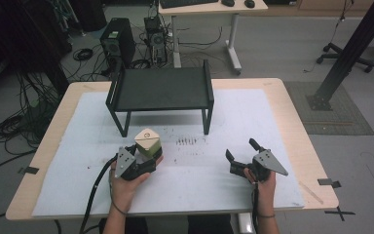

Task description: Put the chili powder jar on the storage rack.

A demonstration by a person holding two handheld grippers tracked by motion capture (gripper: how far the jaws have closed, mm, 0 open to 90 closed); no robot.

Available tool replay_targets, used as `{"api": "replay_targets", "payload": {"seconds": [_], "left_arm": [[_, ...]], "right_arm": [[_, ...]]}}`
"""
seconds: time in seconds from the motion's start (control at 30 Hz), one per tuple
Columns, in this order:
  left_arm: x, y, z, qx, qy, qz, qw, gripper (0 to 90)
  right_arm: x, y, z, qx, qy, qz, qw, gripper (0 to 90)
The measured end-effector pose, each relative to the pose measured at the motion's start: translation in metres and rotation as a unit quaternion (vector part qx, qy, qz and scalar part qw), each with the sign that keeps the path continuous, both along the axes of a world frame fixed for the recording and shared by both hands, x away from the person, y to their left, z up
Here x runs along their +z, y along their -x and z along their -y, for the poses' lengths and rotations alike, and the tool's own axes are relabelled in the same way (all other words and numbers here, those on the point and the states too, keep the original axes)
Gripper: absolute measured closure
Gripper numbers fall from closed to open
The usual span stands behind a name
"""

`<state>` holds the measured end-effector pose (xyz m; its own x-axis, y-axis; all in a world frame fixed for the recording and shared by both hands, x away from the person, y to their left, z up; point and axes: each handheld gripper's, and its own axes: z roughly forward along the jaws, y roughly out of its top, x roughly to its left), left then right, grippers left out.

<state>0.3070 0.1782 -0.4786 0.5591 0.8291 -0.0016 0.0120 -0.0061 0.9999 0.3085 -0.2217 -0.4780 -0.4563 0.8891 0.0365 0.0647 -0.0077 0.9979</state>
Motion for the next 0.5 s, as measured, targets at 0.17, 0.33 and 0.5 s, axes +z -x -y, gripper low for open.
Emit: {"api": "replay_targets", "payload": {"seconds": [0.17, 0.33, 0.5], "left_arm": [[0.0000, -0.0001, -0.0001, 0.000, 0.000, 0.000, 1.0000, 28.5], [0.0000, -0.0001, -0.0001, 0.000, 0.000, -0.001, 1.0000, 28.5], [0.0000, -0.0002, -0.0001, -0.001, 0.001, -0.001, 1.0000, 28.5]], "right_arm": [[0.0001, -0.0002, -0.0001, -0.001, 0.000, -0.001, 1.0000, 2.3], [0.0001, -0.0002, -0.0002, 0.000, 0.000, -0.001, 1.0000, 2.3], [0.0001, -0.0003, -0.0002, 0.000, 0.001, -0.002, 1.0000, 2.4]]}}
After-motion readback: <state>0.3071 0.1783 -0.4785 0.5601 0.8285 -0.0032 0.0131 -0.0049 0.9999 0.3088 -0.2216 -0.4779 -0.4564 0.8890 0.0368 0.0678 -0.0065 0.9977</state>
